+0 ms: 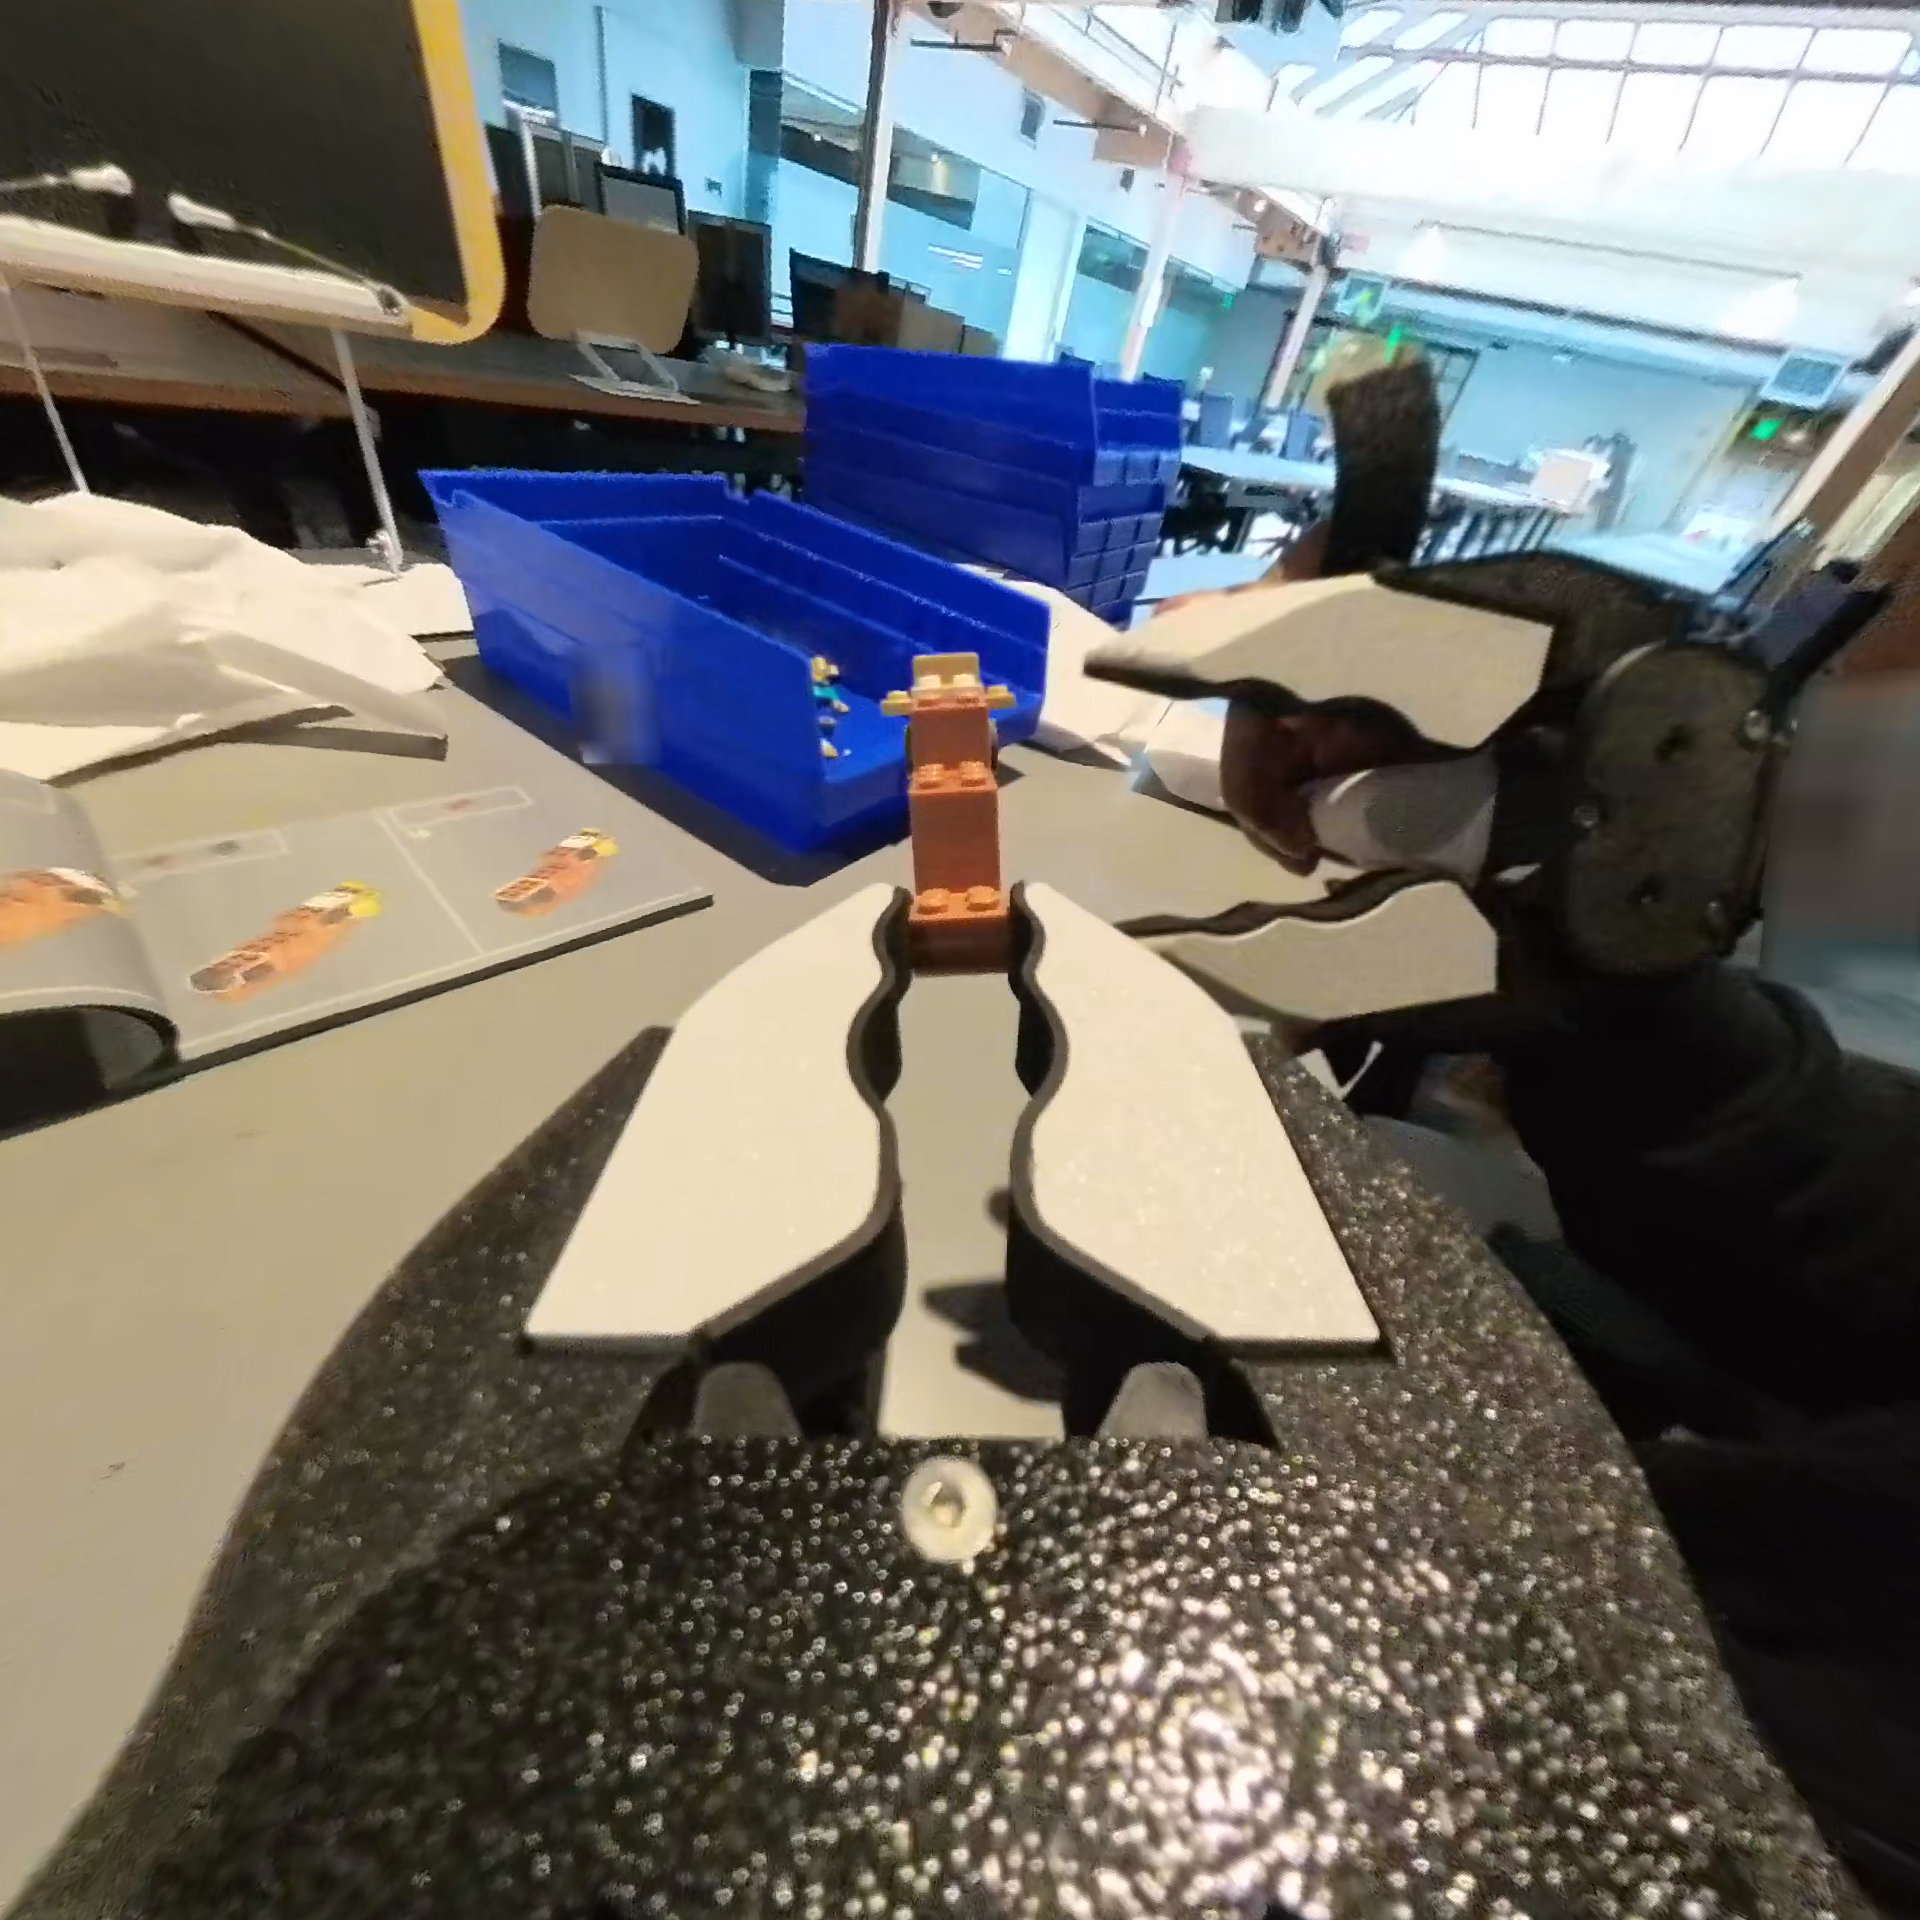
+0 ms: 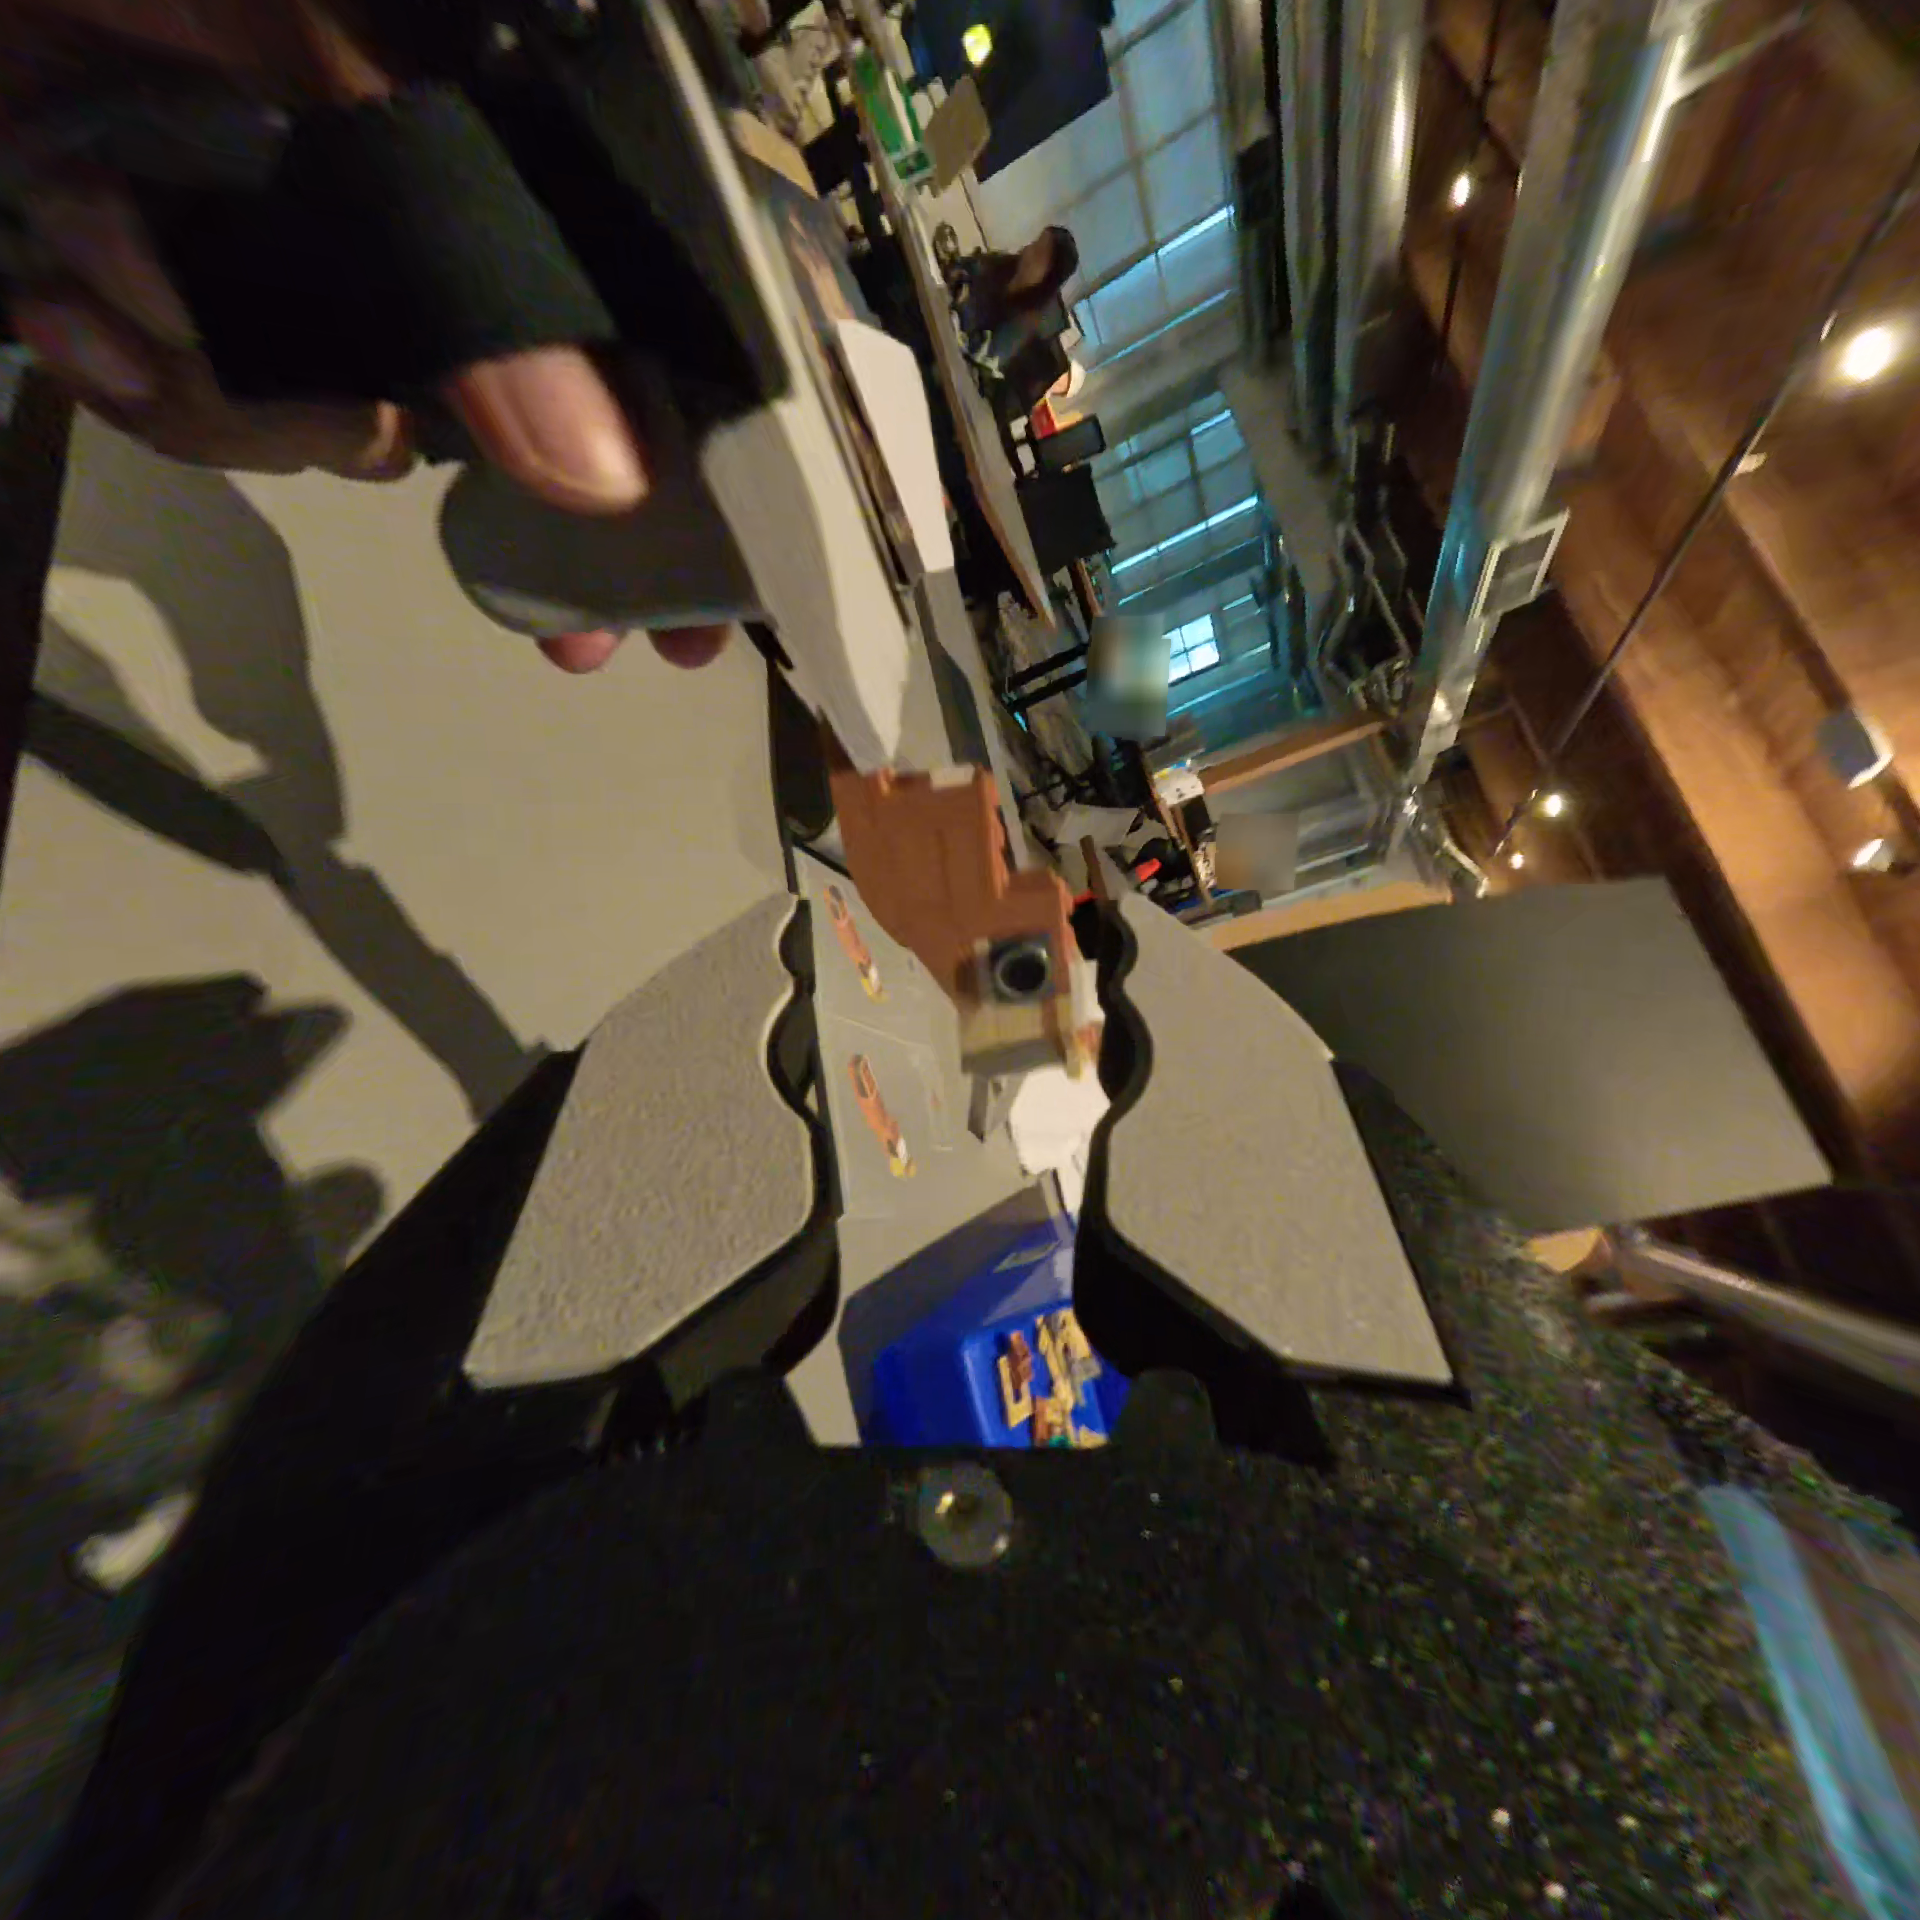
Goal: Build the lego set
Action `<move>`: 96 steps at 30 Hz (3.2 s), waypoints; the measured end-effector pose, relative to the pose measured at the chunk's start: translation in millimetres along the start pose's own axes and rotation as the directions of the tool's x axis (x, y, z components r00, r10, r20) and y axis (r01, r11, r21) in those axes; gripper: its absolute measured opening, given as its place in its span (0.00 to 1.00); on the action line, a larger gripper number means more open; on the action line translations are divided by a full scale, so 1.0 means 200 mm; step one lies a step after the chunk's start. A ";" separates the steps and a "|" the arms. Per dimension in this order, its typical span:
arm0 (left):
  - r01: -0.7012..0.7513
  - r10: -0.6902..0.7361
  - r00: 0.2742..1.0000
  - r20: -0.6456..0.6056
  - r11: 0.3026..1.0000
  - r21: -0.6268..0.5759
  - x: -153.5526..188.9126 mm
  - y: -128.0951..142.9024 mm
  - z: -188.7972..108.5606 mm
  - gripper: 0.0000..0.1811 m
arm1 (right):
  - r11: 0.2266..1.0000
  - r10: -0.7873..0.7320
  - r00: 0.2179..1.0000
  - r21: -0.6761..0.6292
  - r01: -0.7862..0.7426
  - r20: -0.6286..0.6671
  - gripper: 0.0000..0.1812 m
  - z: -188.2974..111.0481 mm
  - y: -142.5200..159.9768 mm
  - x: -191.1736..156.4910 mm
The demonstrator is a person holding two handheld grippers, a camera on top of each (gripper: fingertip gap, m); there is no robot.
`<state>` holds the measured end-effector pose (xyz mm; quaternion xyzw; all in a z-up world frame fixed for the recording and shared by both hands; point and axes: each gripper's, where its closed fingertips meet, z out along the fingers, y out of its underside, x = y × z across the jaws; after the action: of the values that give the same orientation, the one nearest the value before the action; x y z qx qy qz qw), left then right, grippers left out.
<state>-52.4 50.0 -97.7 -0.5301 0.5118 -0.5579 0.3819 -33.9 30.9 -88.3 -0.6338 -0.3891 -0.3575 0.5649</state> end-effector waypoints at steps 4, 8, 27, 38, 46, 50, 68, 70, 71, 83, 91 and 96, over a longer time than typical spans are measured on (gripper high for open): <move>-0.047 0.047 0.999 0.014 0.999 -0.026 0.03 0.00 -0.02 0.09 | 0.996 -0.089 0.996 -0.013 0.089 0.013 0.28 0.05 -0.04 -0.06; -0.062 0.062 0.998 0.013 0.998 -0.028 0.06 0.00 -0.03 0.09 | 0.991 -0.129 0.992 -0.046 0.129 -0.003 0.28 0.08 -0.05 -0.07; -0.092 0.093 0.996 0.008 0.995 -0.050 0.00 0.06 0.02 0.09 | 0.987 -0.119 0.993 -0.104 0.119 0.011 0.18 0.16 0.02 -0.10; -0.001 0.003 0.999 0.054 0.999 -0.045 -0.19 0.14 0.06 0.09 | 0.987 -0.068 0.996 -0.142 0.077 0.064 0.28 0.29 0.15 -0.20; -0.094 0.096 0.995 0.008 0.986 -0.137 -0.33 0.23 0.08 0.09 | 0.994 0.063 0.997 -0.089 -0.059 0.048 0.26 0.30 0.26 -0.23; -0.115 0.117 0.993 0.003 0.979 -0.170 -0.37 0.25 0.08 0.09 | 0.991 0.088 0.995 -0.109 -0.083 0.042 0.25 0.34 0.31 -0.19; -0.062 0.034 0.997 -0.067 0.879 -0.474 -0.51 0.46 0.06 0.09 | 0.965 0.214 0.967 -0.185 -0.187 0.135 0.24 0.49 0.57 -0.19; -0.069 0.041 0.997 -0.069 0.868 -0.492 -0.52 0.47 0.07 0.09 | 0.963 0.220 0.966 -0.187 -0.193 0.137 0.24 0.49 0.59 -0.19; -0.071 0.043 0.997 -0.068 0.861 -0.504 -0.52 0.48 0.07 0.09 | 0.963 0.223 0.965 -0.188 -0.196 0.138 0.24 0.50 0.60 -0.19; -0.159 0.134 0.987 -0.087 0.783 -0.602 -0.53 0.53 0.07 0.09 | 0.958 0.246 0.957 -0.188 -0.216 0.154 0.23 0.50 0.66 -0.25; -0.191 0.152 0.982 -0.116 0.763 -0.617 -0.51 0.58 0.07 0.22 | 0.950 0.285 0.946 -0.174 -0.258 0.151 0.23 0.49 0.66 -0.25; -0.171 0.101 0.981 -0.168 0.861 -0.479 -0.49 0.45 0.03 0.28 | 0.948 0.295 0.945 -0.163 -0.273 0.138 0.23 0.49 0.66 -0.24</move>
<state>-42.9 126.6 -204.8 -0.5327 0.6976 -0.4163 0.2373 65.1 115.6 -199.0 -0.7485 -0.3114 -0.2467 0.5309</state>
